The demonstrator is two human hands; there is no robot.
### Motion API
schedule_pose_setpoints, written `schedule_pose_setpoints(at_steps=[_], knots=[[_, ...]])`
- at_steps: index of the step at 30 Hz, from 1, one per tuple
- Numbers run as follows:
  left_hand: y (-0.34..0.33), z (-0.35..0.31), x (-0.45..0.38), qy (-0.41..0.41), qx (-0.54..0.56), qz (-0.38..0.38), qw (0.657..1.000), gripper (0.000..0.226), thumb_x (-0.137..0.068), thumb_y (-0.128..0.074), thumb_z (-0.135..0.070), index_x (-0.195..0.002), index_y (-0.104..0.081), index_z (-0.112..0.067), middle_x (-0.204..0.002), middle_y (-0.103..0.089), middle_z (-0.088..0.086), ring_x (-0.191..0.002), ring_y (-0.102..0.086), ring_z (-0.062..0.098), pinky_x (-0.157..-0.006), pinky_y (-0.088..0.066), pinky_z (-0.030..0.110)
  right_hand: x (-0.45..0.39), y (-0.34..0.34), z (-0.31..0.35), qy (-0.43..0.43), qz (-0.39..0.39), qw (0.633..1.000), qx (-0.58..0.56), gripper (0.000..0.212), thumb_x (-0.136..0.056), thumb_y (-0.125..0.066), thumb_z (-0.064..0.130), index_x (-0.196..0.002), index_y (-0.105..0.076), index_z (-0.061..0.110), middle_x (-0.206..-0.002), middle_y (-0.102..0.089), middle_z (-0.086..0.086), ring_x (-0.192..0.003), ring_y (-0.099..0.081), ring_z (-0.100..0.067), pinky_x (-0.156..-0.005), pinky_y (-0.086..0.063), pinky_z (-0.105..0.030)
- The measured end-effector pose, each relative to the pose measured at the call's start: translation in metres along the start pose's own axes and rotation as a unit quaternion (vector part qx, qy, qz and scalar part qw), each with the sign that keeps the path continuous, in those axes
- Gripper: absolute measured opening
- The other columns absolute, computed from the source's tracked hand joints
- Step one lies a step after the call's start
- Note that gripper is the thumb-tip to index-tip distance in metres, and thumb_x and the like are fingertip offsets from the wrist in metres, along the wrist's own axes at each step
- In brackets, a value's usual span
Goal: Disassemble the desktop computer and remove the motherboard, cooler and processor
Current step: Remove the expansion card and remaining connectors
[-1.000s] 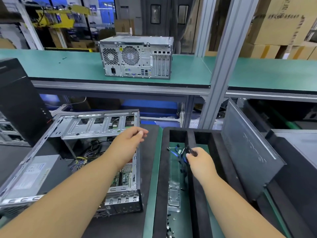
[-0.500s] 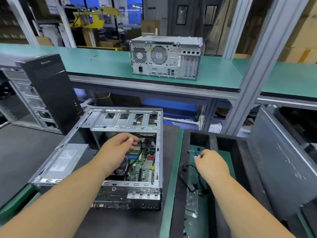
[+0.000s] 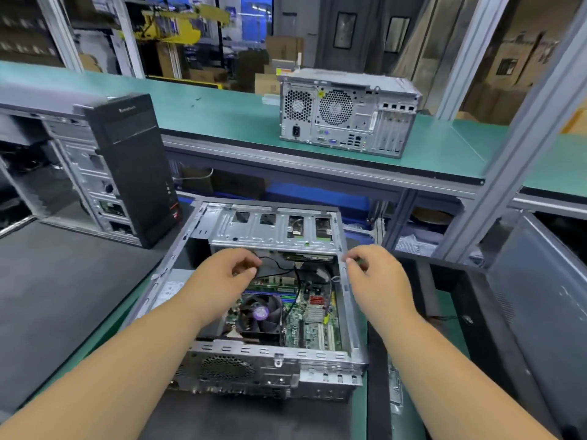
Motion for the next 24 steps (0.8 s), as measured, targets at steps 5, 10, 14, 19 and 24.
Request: schedule_pose_setpoints(at_steps=[5,10,14,19,24], knots=[[0.029,0.024,-0.009,-0.026,-0.059,-0.001,0.998,0.016,-0.091,-0.060,-0.018,-0.097,-0.066,-0.032,-0.098,-0.058,-0.016,-0.089,-0.055,-0.003,-0.078,-0.042,0.016,-0.001,-0.033,0.029,0.017,0.023,1.000,-0.011,0.015,-0.093,-0.057,0.021,-0.086,-0.064,0.032,-0.092,-0.056,0.016,-0.085,-0.056,-0.007,-0.078,-0.048,-0.031],[0.041,0.039,-0.025,-0.034,-0.070,0.011,0.997,0.015,-0.091,-0.060,-0.020,-0.099,-0.068,-0.030,-0.100,-0.057,-0.014,-0.087,-0.053,-0.004,-0.072,-0.035,0.007,-0.007,-0.053,0.040,0.022,0.081,0.996,0.012,0.019,-0.094,-0.057,0.020,-0.085,-0.064,0.035,-0.093,-0.057,0.017,-0.084,-0.054,-0.002,-0.075,-0.042,-0.025],[0.032,0.038,-0.035,-0.061,-0.069,0.049,0.995,0.013,-0.091,-0.058,-0.022,-0.099,-0.067,-0.029,-0.100,-0.057,-0.011,-0.094,-0.054,0.005,-0.085,-0.044,0.024,-0.012,-0.059,0.045,0.057,0.126,0.983,0.118,0.017,-0.095,-0.053,0.020,-0.094,-0.068,0.029,-0.097,-0.059,0.013,-0.090,-0.052,-0.006,-0.078,-0.040,-0.024],[0.015,0.033,-0.050,-0.103,-0.124,0.081,0.984,0.012,-0.092,-0.055,-0.027,-0.097,-0.065,-0.032,-0.095,-0.053,-0.015,-0.092,-0.053,0.007,-0.084,-0.044,0.026,-0.008,-0.089,0.049,0.191,0.283,0.857,0.386,0.024,-0.091,-0.049,0.015,-0.104,-0.068,0.021,-0.105,-0.061,-0.002,-0.101,-0.057,-0.027,-0.084,-0.041,-0.034],[0.006,0.048,-0.054,-0.107,-0.202,0.086,0.970,0.013,-0.092,-0.053,-0.031,-0.096,-0.066,-0.032,-0.093,-0.054,-0.014,-0.092,-0.057,0.013,-0.078,-0.046,0.028,0.003,-0.118,0.041,0.151,0.345,0.846,0.377,0.027,-0.090,-0.051,0.013,-0.109,-0.069,0.020,-0.111,-0.061,-0.005,-0.102,-0.057,-0.029,-0.088,-0.039,-0.035]])
Point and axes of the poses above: each hand's wrist, its own x-axis away from the middle knuckle, its own y-axis out of the back of the hand, z = x × y, the point moved 4 cm from there along -x, towards the middle knuckle
